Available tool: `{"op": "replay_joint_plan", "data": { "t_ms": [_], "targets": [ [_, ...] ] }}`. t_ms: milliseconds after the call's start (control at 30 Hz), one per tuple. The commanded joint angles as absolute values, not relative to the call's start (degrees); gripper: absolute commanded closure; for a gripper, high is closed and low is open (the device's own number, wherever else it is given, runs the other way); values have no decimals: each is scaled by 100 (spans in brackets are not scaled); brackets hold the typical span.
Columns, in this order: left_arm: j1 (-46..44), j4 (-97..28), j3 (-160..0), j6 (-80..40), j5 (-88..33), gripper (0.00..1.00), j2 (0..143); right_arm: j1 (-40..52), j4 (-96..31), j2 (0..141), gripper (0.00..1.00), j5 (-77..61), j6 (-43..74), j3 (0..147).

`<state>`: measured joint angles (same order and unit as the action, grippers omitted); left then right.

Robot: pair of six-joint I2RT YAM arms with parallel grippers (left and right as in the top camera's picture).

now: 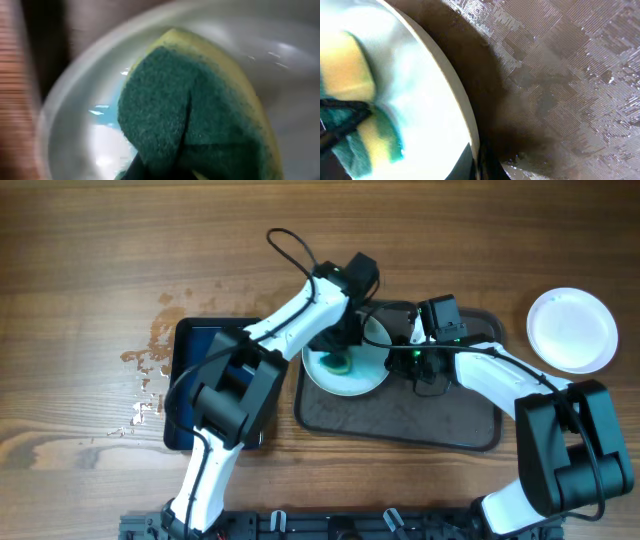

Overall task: Clean dirty plates on tray and stack at the side
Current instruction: 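Scrub the tilted plate with the sponge in the left gripper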

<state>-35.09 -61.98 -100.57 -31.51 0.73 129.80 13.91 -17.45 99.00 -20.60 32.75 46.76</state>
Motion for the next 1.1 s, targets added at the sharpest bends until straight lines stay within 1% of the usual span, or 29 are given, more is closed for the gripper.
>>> {"op": "replay_joint_plan", "data": {
  "t_ms": [0, 133, 167, 200, 300, 367, 400, 500, 633, 700, 733, 800, 867, 900, 1067],
  "targets": [
    [-3079, -6501, -9815, -3592, 1887, 96, 13310, 1361, -1931, 10189, 96, -1579, 3188, 4488],
    [-3074, -6893, -9815, -4187, 2718, 96, 13310, 1358, -1931, 10189, 96, -1579, 3148, 4488],
    [-3074, -6925, -9815, -4226, 2596, 96, 13310, 1358, -1938, 10189, 96, -1579, 3146, 4488],
    [-3079, -6921, -9815, -4191, 2298, 96, 13310, 1361, -1946, 10189, 96, -1579, 3148, 4488],
    [-3142, -6694, -9815, -3579, 1256, 96, 13310, 1358, -1970, 10189, 96, -1577, 3148, 4488],
    [-3277, -6313, -9815, -2856, 45, 96, 13310, 1361, -1994, 10189, 96, -1535, 3151, 4488],
    [-3430, -6014, -9815, -2451, -843, 96, 13310, 1361, -2016, 10189, 96, -1514, 3153, 4488],
    [-3754, -5577, -9815, -1942, -2370, 96, 13310, 1361, -2038, 10189, 96, -1492, 3148, 4488],
    [-4045, -5275, -9815, -1942, -3260, 96, 13310, 1358, -2036, 10189, 96, -1492, 3148, 4488],
    [-4152, -5120, -9815, -1785, -3913, 96, 13310, 1361, -2034, 10189, 96, -1474, 3148, 4488],
    [-4187, -5054, -9815, -1776, -4025, 96, 13310, 1358, -2034, 10189, 96, -1474, 3148, 4488],
    [-4200, -5054, -9815, -1868, -3752, 96, 13310, 1361, -2034, 10189, 96, -1476, 3146, 4488],
    [-4115, -5166, -9815, -2084, -2954, 96, 13310, 1361, -2038, 10189, 96, -1476, 3140, 4488],
    [-4014, -5297, -9815, -2300, -2215, 96, 13310, 1358, -2038, 10189, 96, -1476, 3124, 4488],
    [-3527, -5953, -9815, -2939, 580, 96, 13310, 1361, -2036, 10189, 96, -1479, 3079, 4488]
  ]
}}
